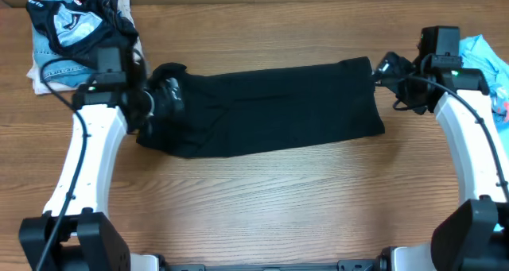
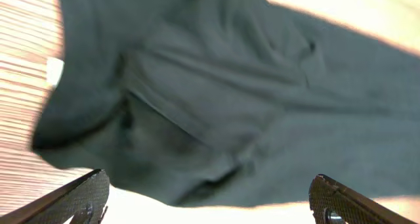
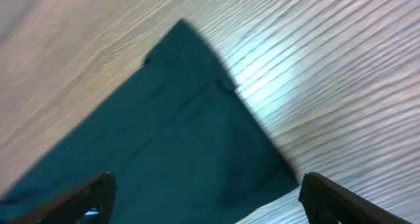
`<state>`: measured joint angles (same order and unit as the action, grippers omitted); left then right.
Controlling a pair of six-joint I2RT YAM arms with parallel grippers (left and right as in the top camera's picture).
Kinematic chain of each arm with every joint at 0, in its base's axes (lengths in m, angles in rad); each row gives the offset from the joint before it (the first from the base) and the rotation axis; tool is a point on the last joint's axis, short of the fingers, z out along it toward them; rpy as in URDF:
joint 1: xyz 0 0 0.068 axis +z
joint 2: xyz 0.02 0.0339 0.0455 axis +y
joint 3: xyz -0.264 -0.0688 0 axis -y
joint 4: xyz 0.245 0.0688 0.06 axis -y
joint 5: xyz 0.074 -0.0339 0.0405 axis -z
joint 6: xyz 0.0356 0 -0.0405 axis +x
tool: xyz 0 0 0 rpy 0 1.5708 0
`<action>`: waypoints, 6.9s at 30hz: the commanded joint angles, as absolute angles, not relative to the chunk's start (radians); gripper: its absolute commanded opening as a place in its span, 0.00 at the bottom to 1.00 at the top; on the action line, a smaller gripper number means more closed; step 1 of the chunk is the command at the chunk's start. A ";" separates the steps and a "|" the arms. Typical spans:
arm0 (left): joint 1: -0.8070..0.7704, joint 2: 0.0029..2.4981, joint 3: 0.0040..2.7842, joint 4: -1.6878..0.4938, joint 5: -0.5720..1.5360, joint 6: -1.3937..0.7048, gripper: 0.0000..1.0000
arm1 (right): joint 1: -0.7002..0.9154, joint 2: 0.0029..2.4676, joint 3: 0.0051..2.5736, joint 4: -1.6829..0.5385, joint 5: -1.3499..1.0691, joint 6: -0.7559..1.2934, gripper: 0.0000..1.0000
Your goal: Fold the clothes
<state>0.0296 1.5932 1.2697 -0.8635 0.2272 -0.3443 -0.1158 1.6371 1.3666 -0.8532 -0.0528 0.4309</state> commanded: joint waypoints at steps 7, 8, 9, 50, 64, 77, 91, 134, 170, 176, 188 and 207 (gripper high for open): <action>-0.091 1.595 1.276 -0.870 0.252 -0.284 1.00 | -0.247 1.864 1.362 -0.707 -0.364 0.097 0.95; -0.096 1.595 1.276 -0.870 0.252 -0.284 1.00 | -0.250 1.887 1.362 -0.691 -0.369 0.090 0.96; -0.099 1.595 1.276 -0.871 0.251 -0.284 1.00 | -0.250 1.902 1.362 -0.681 -0.370 0.077 0.96; -0.099 1.595 1.276 -0.893 0.252 -0.284 1.00 | -0.138 2.104 1.362 -0.642 -0.241 0.110 0.04; -0.099 1.596 1.276 -0.897 0.251 -0.284 1.00 | -0.220 1.948 1.363 -0.812 -0.033 0.187 0.04; -0.099 1.596 1.276 -0.892 0.252 -0.284 1.00 | -0.071 1.868 1.375 -0.863 0.025 0.184 0.04; -0.100 1.596 1.276 -0.894 0.252 -0.284 1.00 | 0.220 1.879 1.373 -0.863 0.021 0.271 0.04; -0.100 1.596 1.276 -0.923 0.252 -0.284 1.00 | 0.025 2.022 1.522 -0.962 -0.204 0.284 0.71; -0.100 1.596 1.276 -0.924 0.252 -0.284 1.00 | 0.147 2.003 1.622 -0.759 -0.455 0.379 0.80; -0.100 1.596 1.276 -0.923 0.252 -0.284 1.00 | 0.031 1.919 1.697 -0.999 -0.420 0.241 0.87; -0.100 1.596 1.276 -0.925 0.252 -0.284 1.00 | 0.057 1.983 1.502 -0.942 -0.433 0.149 0.73; -0.100 1.597 1.276 -0.938 0.252 -0.284 1.00 | 0.195 2.072 1.438 -0.803 -0.564 0.187 0.35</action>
